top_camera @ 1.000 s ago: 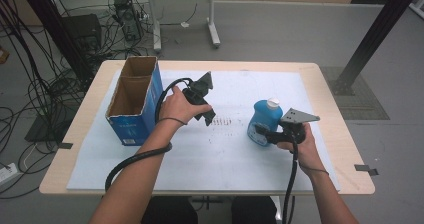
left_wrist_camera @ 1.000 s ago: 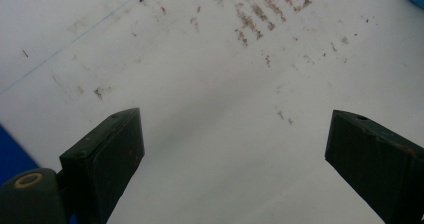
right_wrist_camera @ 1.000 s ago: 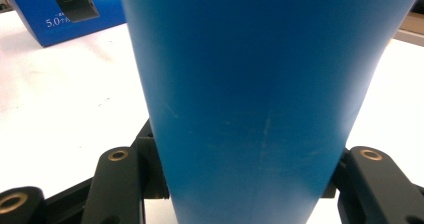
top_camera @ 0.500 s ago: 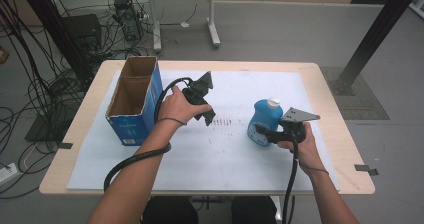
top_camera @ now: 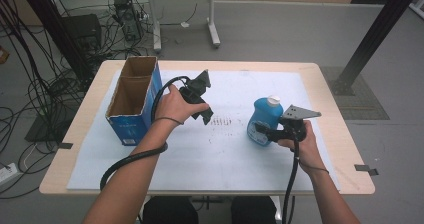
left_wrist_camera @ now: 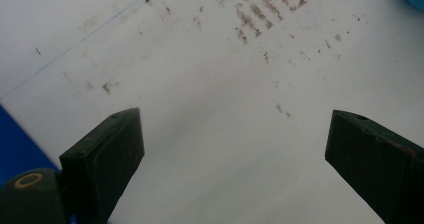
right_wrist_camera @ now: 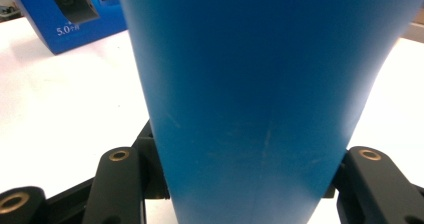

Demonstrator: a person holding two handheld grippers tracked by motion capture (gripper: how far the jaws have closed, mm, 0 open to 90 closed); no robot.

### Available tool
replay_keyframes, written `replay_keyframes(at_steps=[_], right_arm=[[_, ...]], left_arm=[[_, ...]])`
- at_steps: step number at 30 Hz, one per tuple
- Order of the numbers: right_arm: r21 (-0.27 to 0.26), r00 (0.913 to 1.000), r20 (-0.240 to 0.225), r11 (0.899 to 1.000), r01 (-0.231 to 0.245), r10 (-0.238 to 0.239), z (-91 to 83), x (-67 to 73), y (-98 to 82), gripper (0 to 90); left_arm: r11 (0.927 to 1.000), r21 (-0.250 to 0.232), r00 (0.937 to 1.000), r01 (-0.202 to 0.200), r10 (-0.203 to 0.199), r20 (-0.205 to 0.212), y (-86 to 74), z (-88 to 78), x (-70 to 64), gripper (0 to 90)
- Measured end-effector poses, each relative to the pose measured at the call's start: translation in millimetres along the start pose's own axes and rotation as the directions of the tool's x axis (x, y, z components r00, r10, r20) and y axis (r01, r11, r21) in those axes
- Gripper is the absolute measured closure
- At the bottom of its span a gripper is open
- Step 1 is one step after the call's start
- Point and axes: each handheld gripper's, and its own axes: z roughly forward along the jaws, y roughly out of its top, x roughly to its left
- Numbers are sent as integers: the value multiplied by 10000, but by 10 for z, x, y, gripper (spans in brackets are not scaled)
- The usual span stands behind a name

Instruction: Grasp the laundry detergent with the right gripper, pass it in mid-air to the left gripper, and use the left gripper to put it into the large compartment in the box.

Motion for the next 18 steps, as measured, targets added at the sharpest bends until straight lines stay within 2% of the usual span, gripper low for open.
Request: replay_keyframes(at_steps=[7,13,18], right_arm=[[163,9999,-153,9998,-70,72,-74,40,187,437],[21,9992,-384,10000,-54,55,-125,69,253,437],[-91,9963,-848,9999,122,-129,-146,125,348,437]], left_arm=[[10000,-32,10000,-61,61,9,-29,-29,-5,91],[9999,-66,10000,-95,95,8,-55,-55,3,94],[9999,-135,10000,-88,88,-7,-92,-84,10,94]])
